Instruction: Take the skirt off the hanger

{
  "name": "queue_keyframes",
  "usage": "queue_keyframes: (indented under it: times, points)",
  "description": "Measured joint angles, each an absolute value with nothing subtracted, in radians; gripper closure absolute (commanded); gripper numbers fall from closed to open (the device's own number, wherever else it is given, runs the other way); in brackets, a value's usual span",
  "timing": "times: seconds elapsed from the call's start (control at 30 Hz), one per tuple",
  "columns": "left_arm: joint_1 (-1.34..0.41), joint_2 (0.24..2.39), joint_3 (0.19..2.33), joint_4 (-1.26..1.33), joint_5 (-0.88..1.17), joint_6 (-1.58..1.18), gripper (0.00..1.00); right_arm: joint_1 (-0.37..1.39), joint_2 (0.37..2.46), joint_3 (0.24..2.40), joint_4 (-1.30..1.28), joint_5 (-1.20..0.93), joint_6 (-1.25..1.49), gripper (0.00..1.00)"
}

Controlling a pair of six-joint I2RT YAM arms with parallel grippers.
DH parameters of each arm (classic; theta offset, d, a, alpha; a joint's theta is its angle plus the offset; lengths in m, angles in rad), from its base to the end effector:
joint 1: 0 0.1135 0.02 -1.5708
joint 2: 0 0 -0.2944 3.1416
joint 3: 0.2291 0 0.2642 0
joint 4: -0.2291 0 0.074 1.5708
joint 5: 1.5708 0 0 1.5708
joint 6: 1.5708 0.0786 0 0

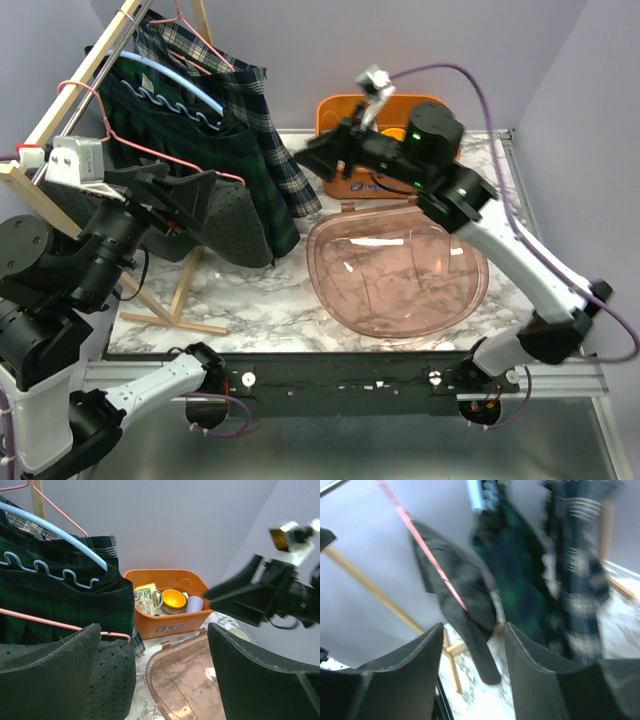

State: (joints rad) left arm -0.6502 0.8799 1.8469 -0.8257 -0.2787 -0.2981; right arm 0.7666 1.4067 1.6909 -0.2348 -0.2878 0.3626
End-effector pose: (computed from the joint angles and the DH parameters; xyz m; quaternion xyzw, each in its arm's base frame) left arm 0.0745 -0.0295 0.6073 0.0104 0.6574 -0.2605 0.7070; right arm 0.2375 0.2597 0.5411 -0.2386 0.6476 0.4671 0.5527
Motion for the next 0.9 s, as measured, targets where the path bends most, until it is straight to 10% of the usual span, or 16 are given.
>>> queue_keyframes:
  times: [0.37, 0.9]
  points:
    - [-0.65, 0.759, 1.813, -0.84, -0.073, -0.3, 0.01, 0.935, 1.834, 2.056, -0.163, -0.422, 0.139, 0.31]
    - [-0.65, 0.722, 1.768, -0.839, -0.028, -0.299, 0.01, 0.97, 1.935, 2.096, -0.096, -0.46, -0.054, 0.31]
